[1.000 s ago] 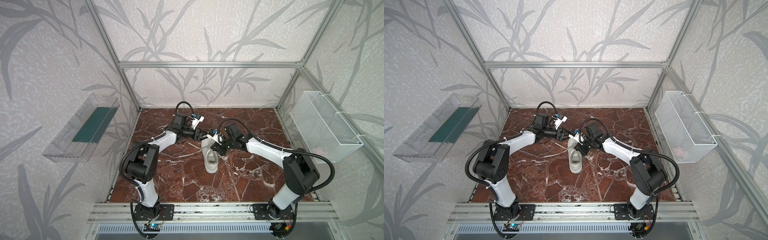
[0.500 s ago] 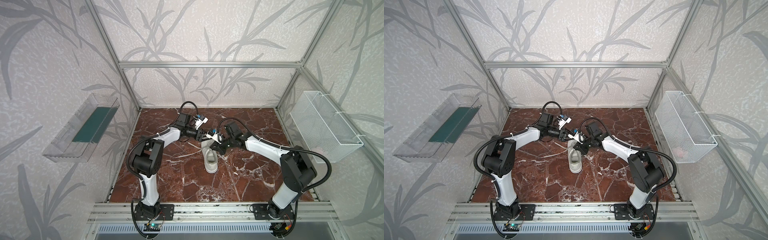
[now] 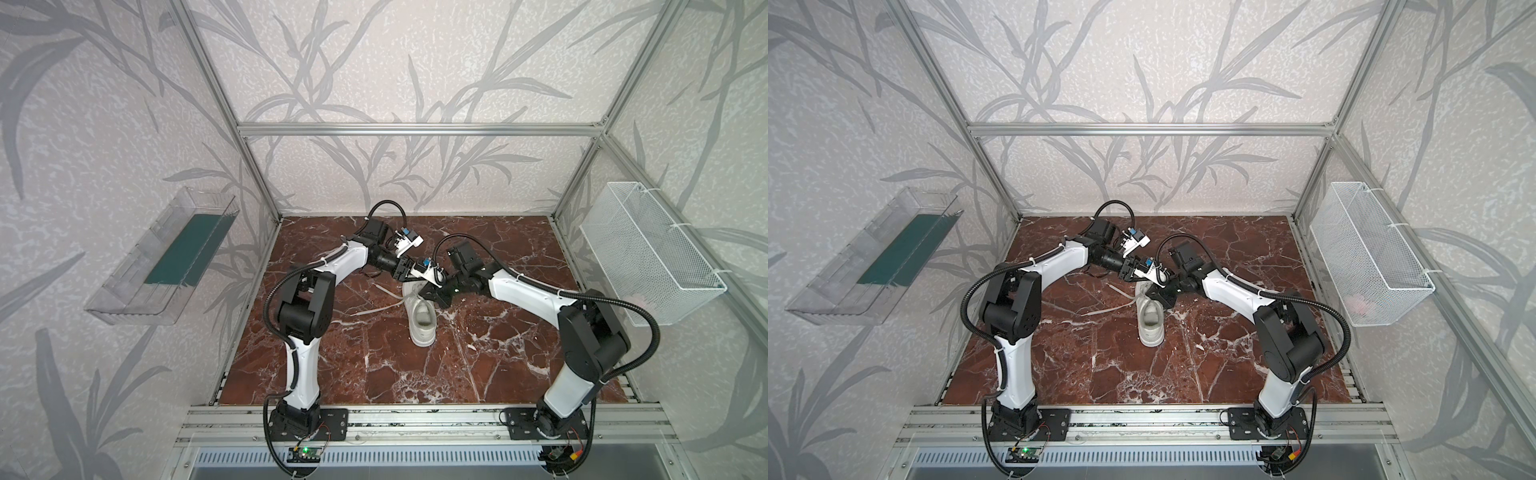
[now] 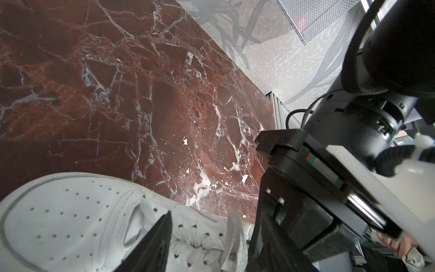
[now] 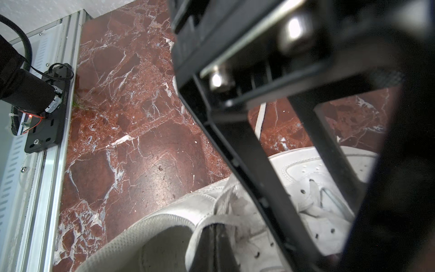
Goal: Tie the shoes
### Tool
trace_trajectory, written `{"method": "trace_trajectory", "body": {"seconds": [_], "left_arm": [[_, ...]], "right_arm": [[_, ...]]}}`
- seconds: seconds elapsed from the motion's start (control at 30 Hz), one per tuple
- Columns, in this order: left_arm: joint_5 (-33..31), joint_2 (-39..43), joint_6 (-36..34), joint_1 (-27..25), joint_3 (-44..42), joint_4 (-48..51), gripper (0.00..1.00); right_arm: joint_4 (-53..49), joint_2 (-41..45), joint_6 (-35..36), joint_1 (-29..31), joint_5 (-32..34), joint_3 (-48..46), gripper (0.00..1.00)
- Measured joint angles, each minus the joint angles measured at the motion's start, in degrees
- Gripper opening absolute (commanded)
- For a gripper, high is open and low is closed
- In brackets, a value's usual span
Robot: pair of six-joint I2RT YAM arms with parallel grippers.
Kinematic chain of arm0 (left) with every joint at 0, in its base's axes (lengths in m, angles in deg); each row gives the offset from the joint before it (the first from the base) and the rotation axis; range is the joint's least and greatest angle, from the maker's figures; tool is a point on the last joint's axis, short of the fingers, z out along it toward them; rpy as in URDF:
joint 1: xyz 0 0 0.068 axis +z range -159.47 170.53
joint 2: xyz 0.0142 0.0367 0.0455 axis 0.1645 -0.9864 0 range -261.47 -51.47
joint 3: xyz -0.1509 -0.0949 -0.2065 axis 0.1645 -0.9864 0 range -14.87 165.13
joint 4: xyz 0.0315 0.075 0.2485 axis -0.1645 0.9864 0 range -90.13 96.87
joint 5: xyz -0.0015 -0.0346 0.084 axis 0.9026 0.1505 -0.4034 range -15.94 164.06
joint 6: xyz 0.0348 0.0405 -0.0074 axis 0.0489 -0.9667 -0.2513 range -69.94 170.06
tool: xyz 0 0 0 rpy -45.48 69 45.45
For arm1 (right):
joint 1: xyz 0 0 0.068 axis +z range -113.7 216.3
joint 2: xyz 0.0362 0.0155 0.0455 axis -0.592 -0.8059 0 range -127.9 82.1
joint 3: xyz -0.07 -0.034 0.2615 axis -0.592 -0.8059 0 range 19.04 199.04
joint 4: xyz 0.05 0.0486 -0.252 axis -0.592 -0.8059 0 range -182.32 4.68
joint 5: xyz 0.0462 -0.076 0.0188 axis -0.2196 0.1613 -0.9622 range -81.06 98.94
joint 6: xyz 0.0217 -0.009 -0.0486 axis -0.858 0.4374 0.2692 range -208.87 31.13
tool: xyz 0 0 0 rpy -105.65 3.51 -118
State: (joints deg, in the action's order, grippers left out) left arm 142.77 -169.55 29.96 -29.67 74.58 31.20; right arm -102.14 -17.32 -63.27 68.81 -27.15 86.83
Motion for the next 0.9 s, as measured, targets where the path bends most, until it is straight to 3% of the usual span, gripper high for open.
{"method": "trace_trajectory", "body": {"seconds": [0.3,0.73,0.9], "left_arm": [[-0.07,-1.70,-7.08,-1.09,3.58,9.46,0.62],[-3.72,-3.21,-10.60,-2.67,5.95,13.27,0.59],[-4.13,-3.74,-11.04,-3.30,6.29,13.73,0.48]], "right_arm": [[-0.66,-0.02,1.07,0.00,-0.02,0.28,0.00],[-1.60,-0.04,1.49,0.00,-0.02,0.61,0.00],[-1.77,-0.04,1.55,0.00,-0.02,0.63,0.00]]}}
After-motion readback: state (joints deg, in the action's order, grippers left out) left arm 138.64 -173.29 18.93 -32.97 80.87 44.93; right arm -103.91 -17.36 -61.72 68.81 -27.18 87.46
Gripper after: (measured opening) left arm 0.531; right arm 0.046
